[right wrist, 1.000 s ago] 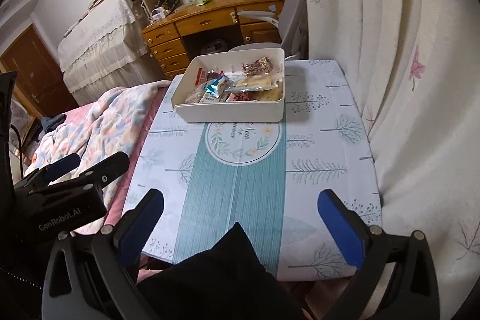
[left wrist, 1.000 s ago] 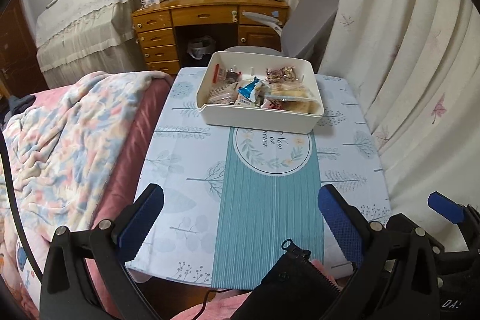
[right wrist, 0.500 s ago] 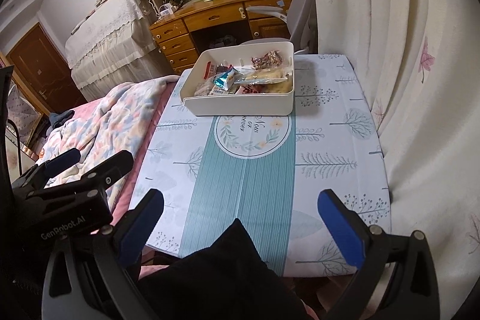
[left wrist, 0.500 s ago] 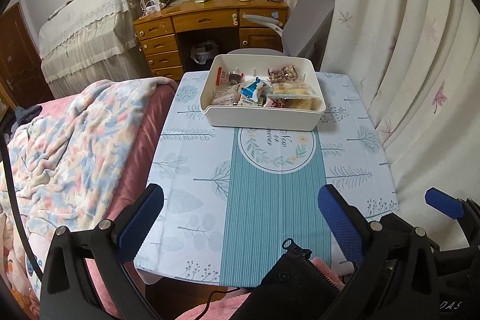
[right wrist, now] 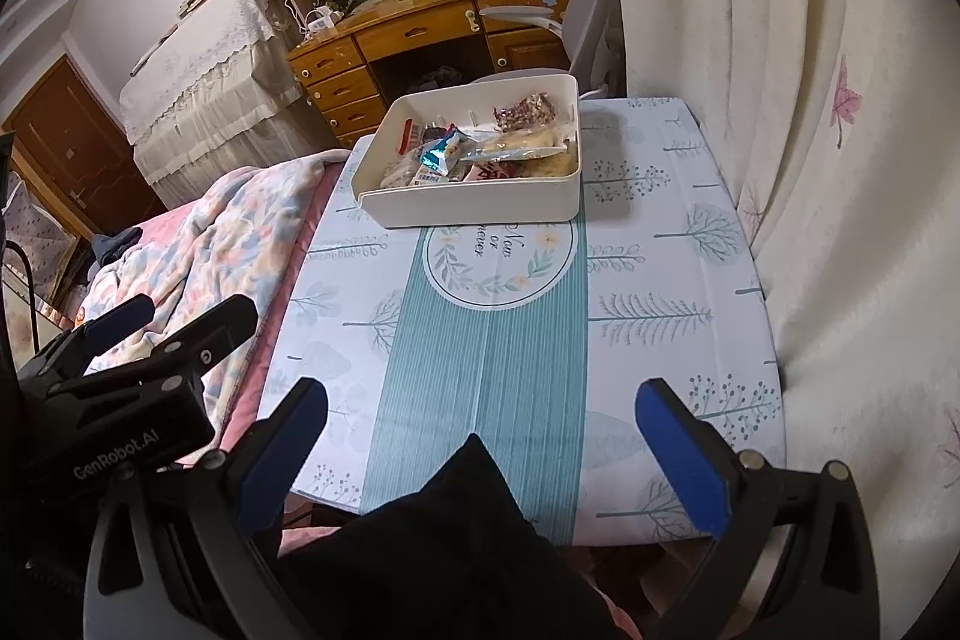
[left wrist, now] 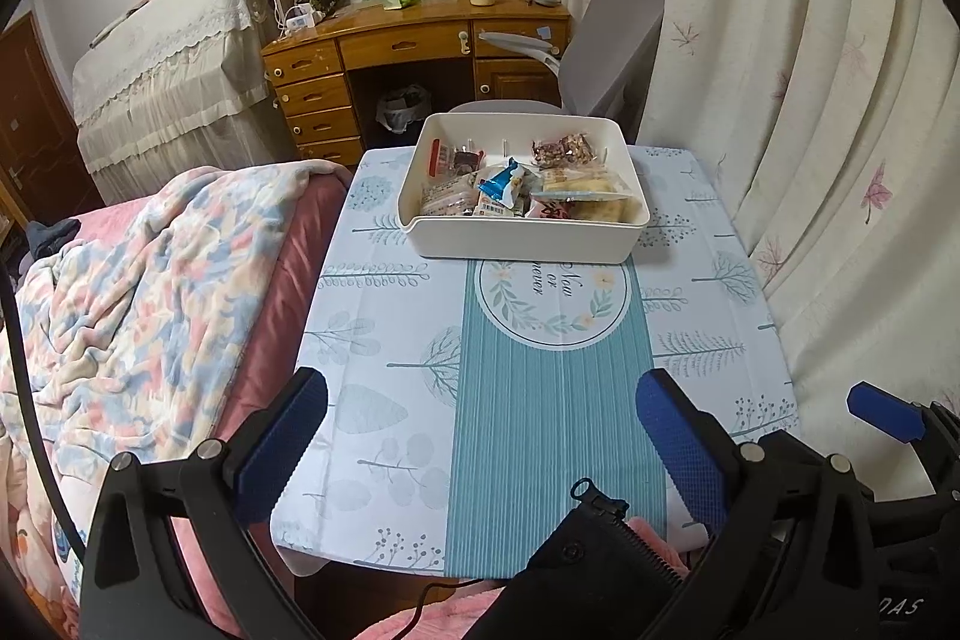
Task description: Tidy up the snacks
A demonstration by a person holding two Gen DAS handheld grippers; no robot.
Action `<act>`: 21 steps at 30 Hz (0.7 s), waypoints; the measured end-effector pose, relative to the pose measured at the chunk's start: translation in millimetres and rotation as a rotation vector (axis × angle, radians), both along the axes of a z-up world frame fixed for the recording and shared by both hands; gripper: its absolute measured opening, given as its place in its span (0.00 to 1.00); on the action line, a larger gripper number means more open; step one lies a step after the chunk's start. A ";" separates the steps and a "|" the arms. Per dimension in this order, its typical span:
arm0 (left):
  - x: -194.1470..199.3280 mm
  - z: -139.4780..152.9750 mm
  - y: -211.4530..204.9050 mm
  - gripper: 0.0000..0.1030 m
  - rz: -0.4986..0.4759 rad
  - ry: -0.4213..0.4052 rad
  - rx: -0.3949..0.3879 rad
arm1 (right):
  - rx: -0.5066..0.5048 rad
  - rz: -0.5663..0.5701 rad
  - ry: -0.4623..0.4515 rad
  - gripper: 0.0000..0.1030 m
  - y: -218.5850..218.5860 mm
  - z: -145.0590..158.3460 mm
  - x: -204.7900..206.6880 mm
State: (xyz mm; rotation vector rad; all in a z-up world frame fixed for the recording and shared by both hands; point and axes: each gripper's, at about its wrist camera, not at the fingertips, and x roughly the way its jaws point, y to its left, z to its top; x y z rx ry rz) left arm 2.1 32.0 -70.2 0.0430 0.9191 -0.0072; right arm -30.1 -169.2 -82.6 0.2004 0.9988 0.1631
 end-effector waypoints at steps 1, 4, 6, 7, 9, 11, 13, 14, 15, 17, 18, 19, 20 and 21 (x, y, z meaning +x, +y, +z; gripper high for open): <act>-0.3 0.1 -0.6 0.99 0.001 -0.001 0.000 | 0.000 -0.001 0.001 1.00 1.2 -0.1 -0.4; 0.1 0.1 -0.2 0.99 0.001 -0.002 0.000 | 0.000 -0.001 0.001 1.00 0.6 -0.5 0.2; -0.1 -0.1 -0.5 0.99 0.001 -0.001 -0.001 | 0.000 -0.001 0.002 1.00 0.6 -0.4 0.4; 0.7 -0.1 -0.3 0.99 0.000 -0.001 -0.002 | -0.001 -0.001 0.002 1.00 0.3 -0.4 0.5; 2.5 0.1 1.0 0.99 -0.003 -0.001 -0.004 | -0.004 -0.003 0.006 1.00 1.9 -1.8 0.8; 4.0 0.5 2.0 0.99 -0.006 -0.001 -0.005 | -0.006 -0.007 0.010 1.00 1.8 -3.3 1.7; 6.6 1.0 2.5 0.99 -0.010 -0.003 -0.007 | -0.007 -0.010 0.014 1.00 1.6 -4.3 4.2; 8.0 1.1 2.8 0.99 -0.012 -0.004 -0.007 | -0.009 -0.012 0.016 1.00 1.6 -4.9 4.7; 9.4 1.0 2.8 0.99 -0.013 -0.004 -0.007 | -0.009 -0.014 0.019 1.00 1.3 -5.3 6.7; 11.4 1.1 2.8 0.99 -0.015 -0.003 -0.008 | -0.009 -0.017 0.022 1.00 1.5 -5.9 7.8; 11.3 1.1 2.7 0.99 -0.015 -0.003 -0.008 | -0.009 -0.018 0.024 1.00 1.0 -5.8 8.8; 11.2 1.1 2.7 0.99 -0.015 -0.003 -0.008 | -0.009 -0.018 0.025 1.00 0.3 -5.5 9.5; 11.2 1.0 2.6 0.99 -0.014 -0.003 -0.007 | -0.009 -0.018 0.025 1.00 0.3 -5.6 9.5; 11.9 1.0 2.4 0.99 -0.014 -0.003 -0.007 | -0.008 -0.018 0.025 1.00 0.3 -5.8 9.5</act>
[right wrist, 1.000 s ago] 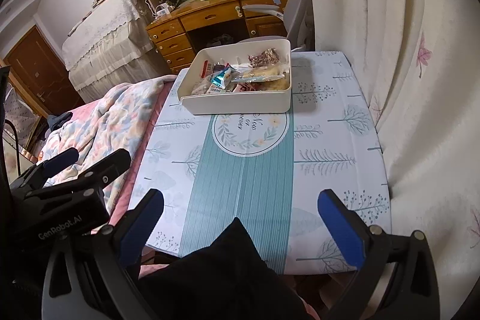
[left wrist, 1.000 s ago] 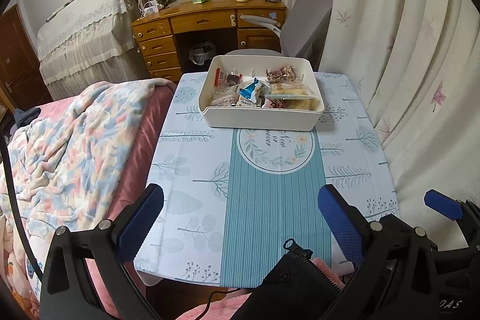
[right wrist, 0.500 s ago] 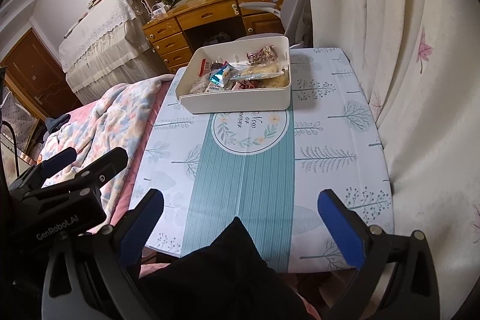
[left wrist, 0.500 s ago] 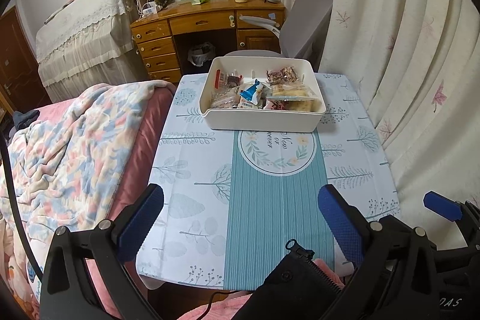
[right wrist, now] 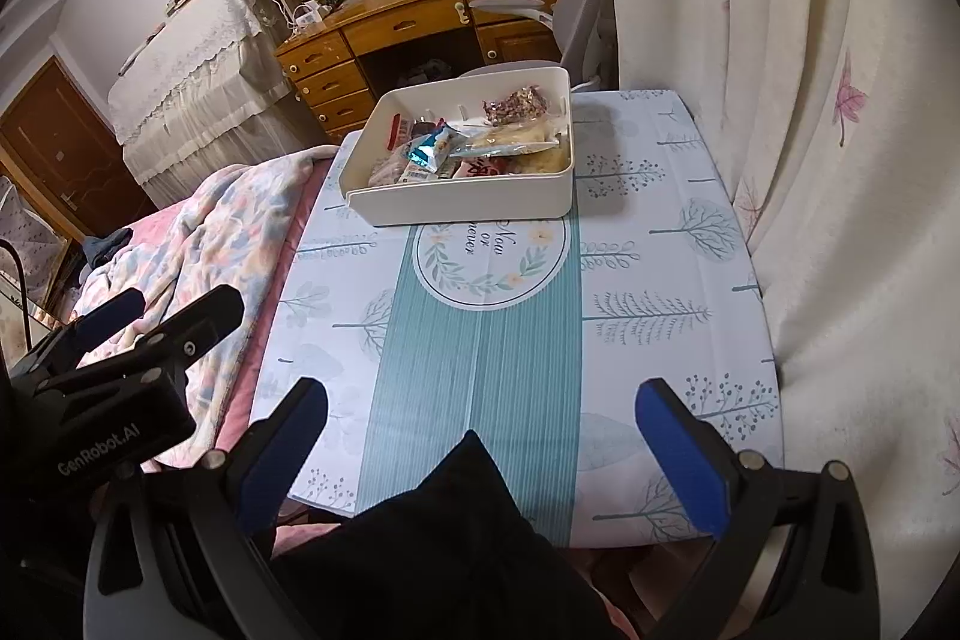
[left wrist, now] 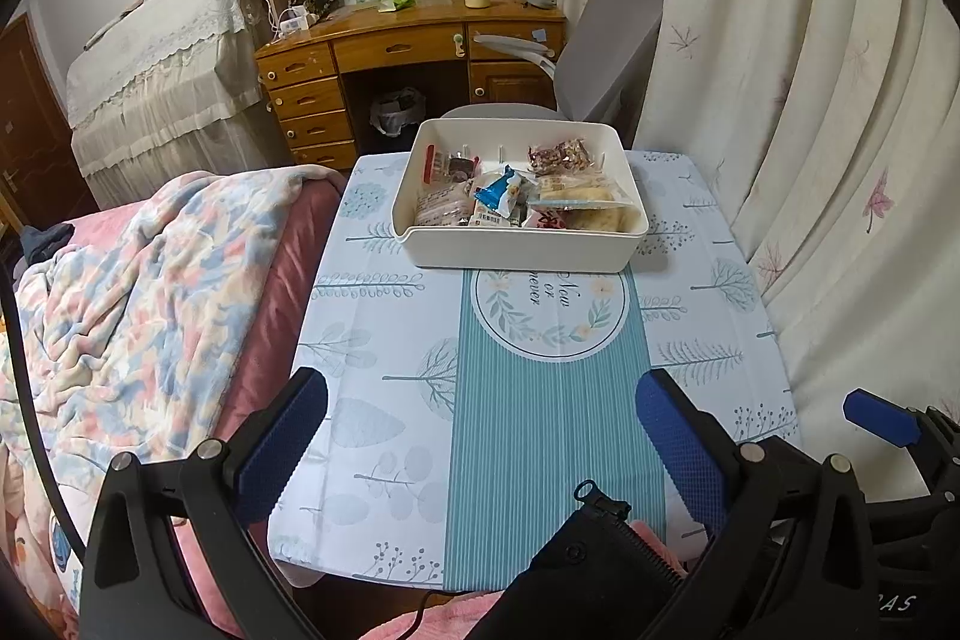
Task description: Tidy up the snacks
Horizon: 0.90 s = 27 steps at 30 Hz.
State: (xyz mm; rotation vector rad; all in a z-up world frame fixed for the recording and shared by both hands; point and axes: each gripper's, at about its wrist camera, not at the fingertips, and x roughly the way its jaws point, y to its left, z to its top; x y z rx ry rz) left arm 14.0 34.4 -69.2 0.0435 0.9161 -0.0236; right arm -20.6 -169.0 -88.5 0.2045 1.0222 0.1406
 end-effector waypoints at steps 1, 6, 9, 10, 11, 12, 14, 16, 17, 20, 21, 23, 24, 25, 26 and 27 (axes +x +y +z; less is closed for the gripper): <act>-0.7 0.1 0.0 0.99 0.000 0.000 -0.001 | 0.000 0.000 0.000 1.00 -0.1 0.4 0.2; 0.2 -0.1 0.0 0.99 0.001 0.001 0.000 | 0.000 0.000 0.000 1.00 -0.1 0.5 0.4; 0.1 0.3 0.0 0.99 0.002 0.001 0.001 | 0.001 0.000 0.002 1.00 -0.1 0.6 0.5; 0.6 0.3 -0.1 0.99 0.001 0.001 0.001 | 0.001 -0.001 0.001 1.00 -0.1 0.8 0.5; -0.2 0.2 0.0 0.99 0.001 0.001 0.000 | 0.001 -0.001 0.002 1.00 -0.1 0.7 0.5; -0.4 0.2 -0.1 0.99 0.001 0.001 0.000 | 0.001 0.000 0.002 1.00 -0.3 0.7 0.7; -0.5 0.1 -0.2 0.99 0.000 0.001 0.000 | 0.001 0.000 0.002 1.00 -0.3 0.7 0.7; 0.5 0.2 -0.4 0.99 0.000 0.003 -0.001 | 0.000 0.000 0.002 1.00 -0.5 1.1 1.1; 1.4 0.0 0.4 0.99 -0.001 0.003 -0.001 | 0.001 -0.001 0.003 1.00 -0.3 0.8 0.7; 1.5 0.0 0.0 0.99 -0.001 0.003 -0.001 | 0.001 -0.002 0.004 1.00 -1.7 -0.2 0.3; 2.8 -0.7 0.0 0.99 -0.002 0.004 -0.001 | 0.002 -0.003 0.005 1.00 -1.9 -0.8 -0.2; 4.3 -2.0 -0.2 0.99 -0.004 0.004 0.000 | 0.003 -0.005 0.008 1.00 -3.5 -3.7 -1.6; 4.1 -1.9 -0.4 0.99 -0.003 0.004 0.000 | 0.003 -0.004 0.008 1.00 -3.8 -3.2 -0.9; 4.1 -1.9 -0.4 0.99 -0.003 0.004 0.000 | 0.003 -0.003 0.007 1.00 -4.4 -2.6 0.3; 5.2 -2.6 -0.5 0.99 -0.003 0.005 0.000 | 0.003 -0.002 0.007 1.00 -4.3 -2.8 0.0; 5.8 -3.1 -0.7 0.99 -0.003 0.005 0.001 | 0.003 -0.002 0.007 1.00 -4.6 -2.5 0.7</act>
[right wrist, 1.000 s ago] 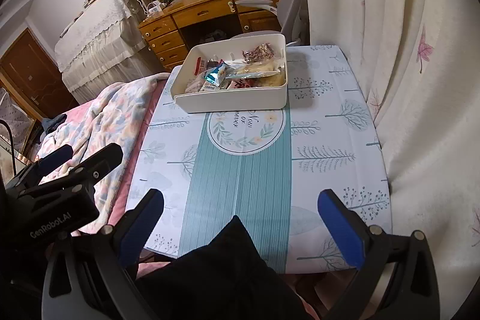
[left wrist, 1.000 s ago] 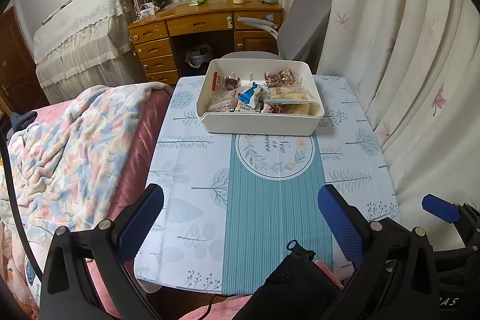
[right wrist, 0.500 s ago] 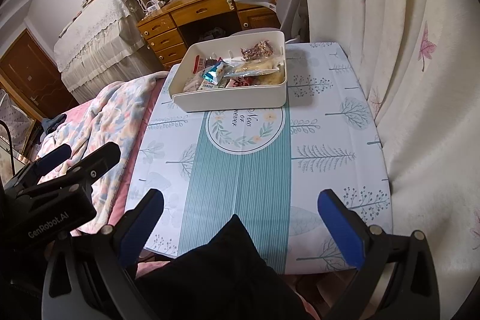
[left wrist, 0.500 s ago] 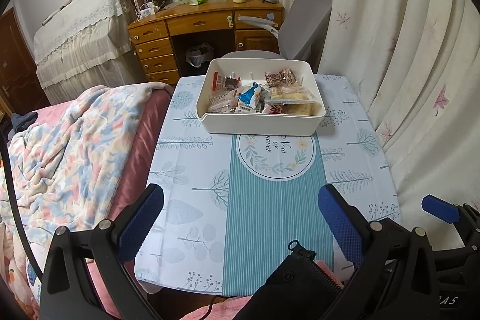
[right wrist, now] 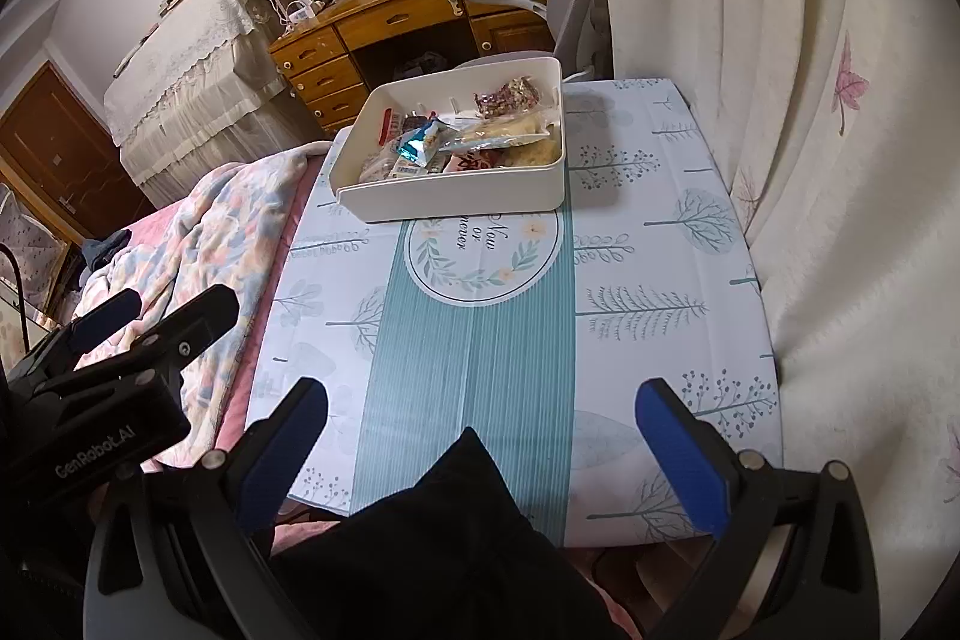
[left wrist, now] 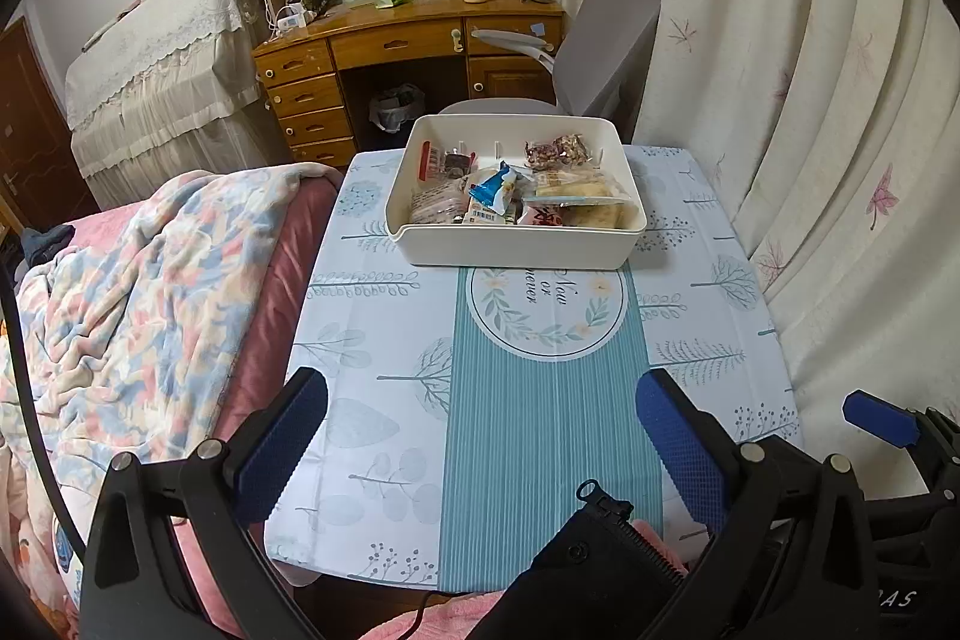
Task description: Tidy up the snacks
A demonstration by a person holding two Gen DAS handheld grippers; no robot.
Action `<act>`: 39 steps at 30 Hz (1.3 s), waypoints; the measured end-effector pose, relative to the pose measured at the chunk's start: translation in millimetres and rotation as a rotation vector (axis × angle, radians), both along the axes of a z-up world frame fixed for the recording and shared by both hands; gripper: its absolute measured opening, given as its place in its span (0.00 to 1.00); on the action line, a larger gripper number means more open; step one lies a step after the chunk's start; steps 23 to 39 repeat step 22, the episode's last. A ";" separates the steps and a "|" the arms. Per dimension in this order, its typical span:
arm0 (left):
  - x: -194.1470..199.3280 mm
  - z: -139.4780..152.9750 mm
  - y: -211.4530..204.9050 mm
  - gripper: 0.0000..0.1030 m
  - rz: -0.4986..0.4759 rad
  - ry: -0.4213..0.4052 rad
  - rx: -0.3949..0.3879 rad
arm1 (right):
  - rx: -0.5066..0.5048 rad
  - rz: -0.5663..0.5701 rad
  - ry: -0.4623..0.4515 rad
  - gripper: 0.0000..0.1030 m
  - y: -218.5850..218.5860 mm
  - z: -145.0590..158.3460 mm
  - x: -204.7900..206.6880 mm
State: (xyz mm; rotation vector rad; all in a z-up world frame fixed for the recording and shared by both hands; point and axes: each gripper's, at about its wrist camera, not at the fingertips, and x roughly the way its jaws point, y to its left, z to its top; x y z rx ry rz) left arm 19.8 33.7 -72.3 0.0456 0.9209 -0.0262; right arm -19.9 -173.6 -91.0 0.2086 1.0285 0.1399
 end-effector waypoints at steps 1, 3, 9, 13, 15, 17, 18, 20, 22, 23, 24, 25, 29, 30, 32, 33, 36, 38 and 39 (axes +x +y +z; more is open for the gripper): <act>-0.7 0.3 -0.1 0.99 -0.001 0.000 0.000 | 0.000 0.000 0.000 1.00 0.0 0.1 0.2; -0.6 0.4 0.0 0.99 -0.001 0.000 0.000 | 0.001 0.000 0.000 1.00 0.0 0.2 0.5; 0.6 -0.4 0.7 0.99 0.001 0.000 0.003 | 0.004 0.004 0.003 1.00 -1.3 -2.6 -0.6; 1.1 -2.1 1.2 0.99 0.006 0.002 0.004 | 0.004 0.003 0.004 1.00 -1.1 -2.1 0.2; 1.0 -3.8 1.6 0.99 0.009 0.003 0.006 | 0.005 0.004 0.006 1.00 -1.2 -3.1 -0.6; 1.0 -3.1 1.4 0.99 0.007 0.002 0.006 | 0.007 0.005 0.007 1.00 -0.7 -4.0 -2.7; 1.1 -3.3 1.6 0.99 0.007 0.002 0.006 | 0.005 0.003 0.006 1.00 -1.5 -2.8 0.1; 1.0 -2.9 1.3 0.99 0.005 0.003 0.005 | 0.005 0.003 0.007 1.00 -0.9 -3.9 -1.8; 1.2 -3.4 2.0 0.99 0.005 0.003 0.006 | 0.007 0.003 0.008 1.00 -1.4 -3.4 -1.0; 1.2 -3.4 2.0 0.99 0.005 0.003 0.006 | 0.007 0.003 0.008 1.00 -1.4 -3.4 -1.0; 1.2 -3.4 2.0 0.99 0.005 0.003 0.006 | 0.007 0.003 0.008 1.00 -1.4 -3.4 -1.0; 1.2 -3.4 2.0 0.99 0.005 0.003 0.006 | 0.007 0.003 0.008 1.00 -1.4 -3.4 -1.0; 1.2 -3.4 2.0 0.99 0.005 0.003 0.006 | 0.007 0.003 0.008 1.00 -1.4 -3.4 -1.0; 1.2 -3.4 2.0 0.99 0.005 0.003 0.006 | 0.007 0.003 0.008 1.00 -1.4 -3.4 -1.0; 1.2 -3.4 2.0 0.99 0.005 0.003 0.006 | 0.007 0.003 0.008 1.00 -1.4 -3.4 -1.0; 1.2 -3.4 2.0 0.99 0.005 0.003 0.006 | 0.007 0.003 0.008 1.00 -1.4 -3.4 -1.0; 1.2 -3.4 2.0 0.99 0.005 0.003 0.006 | 0.007 0.003 0.008 1.00 -1.4 -3.4 -1.0; 1.2 -3.4 2.0 0.99 0.005 0.003 0.006 | 0.007 0.003 0.008 1.00 -1.4 -3.4 -1.0; 1.2 -3.4 2.0 0.99 0.005 0.003 0.006 | 0.007 0.003 0.008 1.00 -1.4 -3.4 -1.0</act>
